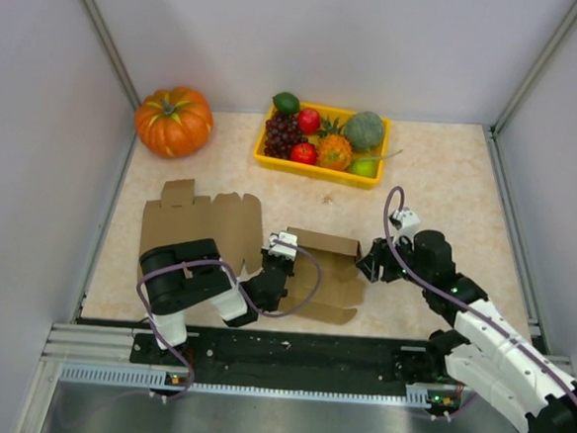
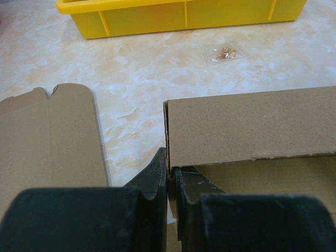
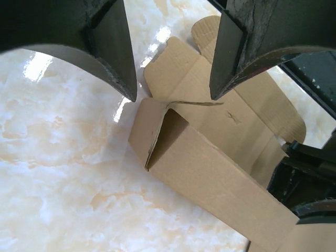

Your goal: Fold the paper box

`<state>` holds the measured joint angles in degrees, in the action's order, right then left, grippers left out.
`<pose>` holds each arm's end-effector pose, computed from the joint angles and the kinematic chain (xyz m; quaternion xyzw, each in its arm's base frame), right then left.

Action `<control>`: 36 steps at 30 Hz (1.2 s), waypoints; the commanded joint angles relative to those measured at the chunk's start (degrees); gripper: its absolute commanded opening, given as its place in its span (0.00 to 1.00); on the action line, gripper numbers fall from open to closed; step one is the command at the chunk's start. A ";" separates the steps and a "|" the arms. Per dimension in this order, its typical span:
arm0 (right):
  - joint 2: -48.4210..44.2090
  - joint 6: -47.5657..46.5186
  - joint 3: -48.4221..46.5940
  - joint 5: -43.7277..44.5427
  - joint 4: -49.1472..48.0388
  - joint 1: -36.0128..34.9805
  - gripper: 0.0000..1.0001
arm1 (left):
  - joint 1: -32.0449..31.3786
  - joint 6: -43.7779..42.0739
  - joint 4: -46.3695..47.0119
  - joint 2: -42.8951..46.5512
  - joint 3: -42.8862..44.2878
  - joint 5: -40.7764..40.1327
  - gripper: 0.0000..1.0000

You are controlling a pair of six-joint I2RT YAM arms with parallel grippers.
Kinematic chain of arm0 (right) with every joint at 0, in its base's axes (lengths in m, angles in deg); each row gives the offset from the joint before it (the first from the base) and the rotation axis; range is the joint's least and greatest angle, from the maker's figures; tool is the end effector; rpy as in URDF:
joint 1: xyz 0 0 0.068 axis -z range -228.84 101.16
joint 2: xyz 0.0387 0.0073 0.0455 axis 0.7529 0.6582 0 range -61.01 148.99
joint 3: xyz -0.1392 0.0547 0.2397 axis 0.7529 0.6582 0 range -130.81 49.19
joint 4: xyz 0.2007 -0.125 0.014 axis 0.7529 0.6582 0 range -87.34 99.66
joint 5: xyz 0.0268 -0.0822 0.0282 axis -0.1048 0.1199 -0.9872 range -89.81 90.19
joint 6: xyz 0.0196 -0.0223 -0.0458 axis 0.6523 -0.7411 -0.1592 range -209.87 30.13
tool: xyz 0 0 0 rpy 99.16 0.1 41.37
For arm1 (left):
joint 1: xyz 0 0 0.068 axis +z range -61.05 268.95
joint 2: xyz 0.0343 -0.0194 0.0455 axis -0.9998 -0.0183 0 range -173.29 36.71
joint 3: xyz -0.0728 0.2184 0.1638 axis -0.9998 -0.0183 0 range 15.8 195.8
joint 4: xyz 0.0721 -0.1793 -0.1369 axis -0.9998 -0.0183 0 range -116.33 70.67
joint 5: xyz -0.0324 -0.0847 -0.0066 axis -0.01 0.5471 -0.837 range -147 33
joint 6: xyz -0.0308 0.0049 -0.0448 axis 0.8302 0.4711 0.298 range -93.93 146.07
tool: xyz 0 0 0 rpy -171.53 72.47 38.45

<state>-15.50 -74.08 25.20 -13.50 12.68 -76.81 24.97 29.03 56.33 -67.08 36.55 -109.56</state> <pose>0.1255 0.0765 0.2274 -0.1498 0.8554 0.2772 0.4111 0.1432 -0.2270 0.1576 0.0901 0.7286 -0.0490 0.6772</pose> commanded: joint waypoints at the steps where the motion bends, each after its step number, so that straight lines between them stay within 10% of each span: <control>1: -0.18 0.65 -2.64 1.04 3.69 -0.16 0.53 | -0.35 -1.38 7.84 -1.15 0.43 0.08 0.00; 10: 13.71 -4.45 -3.00 -2.05 -9.39 -2.44 0.56 | -0.35 -1.12 7.40 -0.36 0.34 0.61 0.00; 36: 30.23 -8.23 10.02 42.85 -59.32 -19.31 0.43 | -0.44 -2.43 12.23 -1.59 -0.01 -0.97 0.00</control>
<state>10.01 -80.44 36.77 20.75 -36.21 -94.44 24.97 28.18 57.25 -67.85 36.59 -110.15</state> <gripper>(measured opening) 0.409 0.085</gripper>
